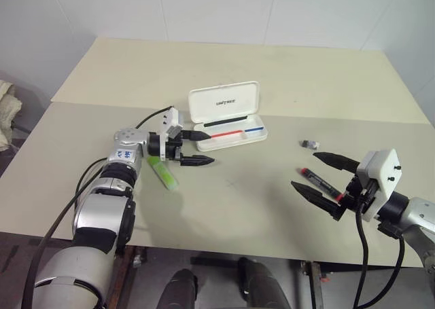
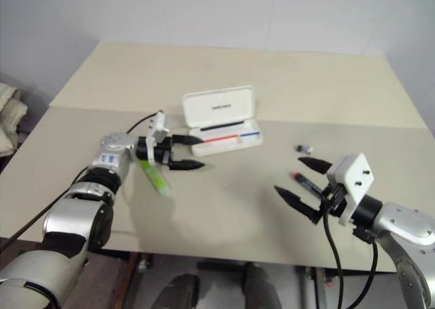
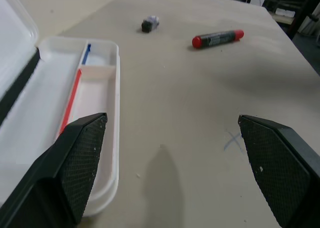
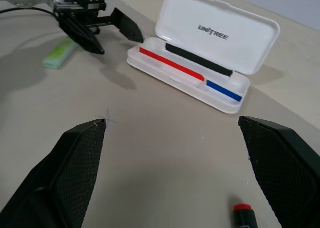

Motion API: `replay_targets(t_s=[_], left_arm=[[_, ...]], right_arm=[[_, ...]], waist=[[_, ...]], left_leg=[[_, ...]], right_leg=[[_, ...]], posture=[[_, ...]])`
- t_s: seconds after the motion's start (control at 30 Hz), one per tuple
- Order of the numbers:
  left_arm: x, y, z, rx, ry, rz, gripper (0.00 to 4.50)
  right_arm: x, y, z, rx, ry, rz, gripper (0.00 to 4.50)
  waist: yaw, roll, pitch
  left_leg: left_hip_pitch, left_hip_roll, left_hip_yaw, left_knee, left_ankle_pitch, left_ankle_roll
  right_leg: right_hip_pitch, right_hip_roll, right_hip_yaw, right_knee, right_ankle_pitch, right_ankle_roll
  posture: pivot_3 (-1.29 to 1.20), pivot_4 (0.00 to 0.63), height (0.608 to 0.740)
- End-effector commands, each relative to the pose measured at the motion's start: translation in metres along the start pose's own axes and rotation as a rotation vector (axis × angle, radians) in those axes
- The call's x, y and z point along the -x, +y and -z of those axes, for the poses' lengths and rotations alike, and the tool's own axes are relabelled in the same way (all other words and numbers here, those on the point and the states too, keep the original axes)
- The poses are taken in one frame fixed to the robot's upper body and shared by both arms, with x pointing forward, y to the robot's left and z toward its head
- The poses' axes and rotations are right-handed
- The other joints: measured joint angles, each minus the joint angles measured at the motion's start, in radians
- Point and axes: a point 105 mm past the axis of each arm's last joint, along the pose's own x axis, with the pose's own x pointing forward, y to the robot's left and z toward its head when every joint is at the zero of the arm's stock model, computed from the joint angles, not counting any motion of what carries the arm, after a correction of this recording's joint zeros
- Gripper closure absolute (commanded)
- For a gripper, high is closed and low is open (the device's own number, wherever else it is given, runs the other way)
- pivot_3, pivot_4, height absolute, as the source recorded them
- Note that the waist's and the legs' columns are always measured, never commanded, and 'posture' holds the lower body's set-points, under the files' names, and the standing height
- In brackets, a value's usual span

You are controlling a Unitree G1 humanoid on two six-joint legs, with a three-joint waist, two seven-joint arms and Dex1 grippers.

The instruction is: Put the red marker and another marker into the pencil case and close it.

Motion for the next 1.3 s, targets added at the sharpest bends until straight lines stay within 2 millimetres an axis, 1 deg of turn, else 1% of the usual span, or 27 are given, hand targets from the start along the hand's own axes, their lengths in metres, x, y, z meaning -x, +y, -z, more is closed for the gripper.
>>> replay_targets(t_s=[0.03,0.33,0.5,0.6,0.8,1.07,1.3], left_arm=[[-0.004,0.007,-0.008,-0.043,0.052,-0.023,0.02],[-0.011,0.013,0.001,-0.027,0.127,-0.071,0.02],[-0.015,0.011,0.009,-0.006,0.193,-0.054,0.02],[-0.016,0.015,0.021,-0.023,0.321,-0.086,0.02],[-0.019,0.016,0.024,-0.004,0.349,-0.104,0.02],[-0.020,0.017,0.019,-0.023,0.347,-0.093,0.02],[-0.020,0.023,0.011,-0.015,0.317,-0.141,0.02]], right_arm=[[0.001,0.004,-0.009,0.037,-0.038,0.014,0.00],[0.001,0.006,-0.006,0.030,-0.040,0.043,0.00],[0.001,0.007,-0.006,0.031,-0.037,0.052,0.00],[0.001,0.006,-0.006,0.032,-0.035,0.057,0.00],[0.003,0.004,-0.007,0.038,-0.034,0.068,0.00],[0.004,0.001,-0.008,0.045,-0.032,0.079,0.00],[0.003,-0.003,-0.009,0.054,-0.034,0.083,0.00]], waist=[[0.002,0.000,0.000],[0.002,0.000,0.000],[0.001,0.000,0.000],[0.001,0.000,0.000],[-0.001,0.000,0.000],[-0.002,0.000,0.000],[-0.002,0.000,0.000]], left_leg=[[0.000,0.000,0.000,0.000,0.000,0.000],[0.000,0.000,0.000,0.000,0.000,0.000],[0.000,0.000,0.000,0.001,0.000,0.000],[0.001,0.000,0.000,0.001,0.000,0.000],[0.003,0.000,0.000,0.001,0.000,0.001],[0.004,0.000,0.001,0.001,0.001,0.002],[0.004,0.000,0.001,0.001,0.001,0.002]], right_leg=[[0.000,0.000,0.000,0.000,0.000,0.000],[0.000,0.000,0.000,0.001,0.000,0.000],[0.000,0.000,0.000,0.002,0.000,0.000],[0.000,0.000,0.000,0.002,0.000,0.000],[0.001,0.000,0.001,0.004,0.000,0.000],[0.002,0.000,0.001,0.005,0.000,0.000],[0.002,0.000,0.001,0.005,0.000,0.000]], posture=[[0.00,0.150,0.740],[0.00,0.150,0.740],[0.00,0.150,0.740],[0.00,0.150,0.740],[0.00,0.150,0.740],[0.00,0.150,0.740],[0.00,0.150,0.740]])
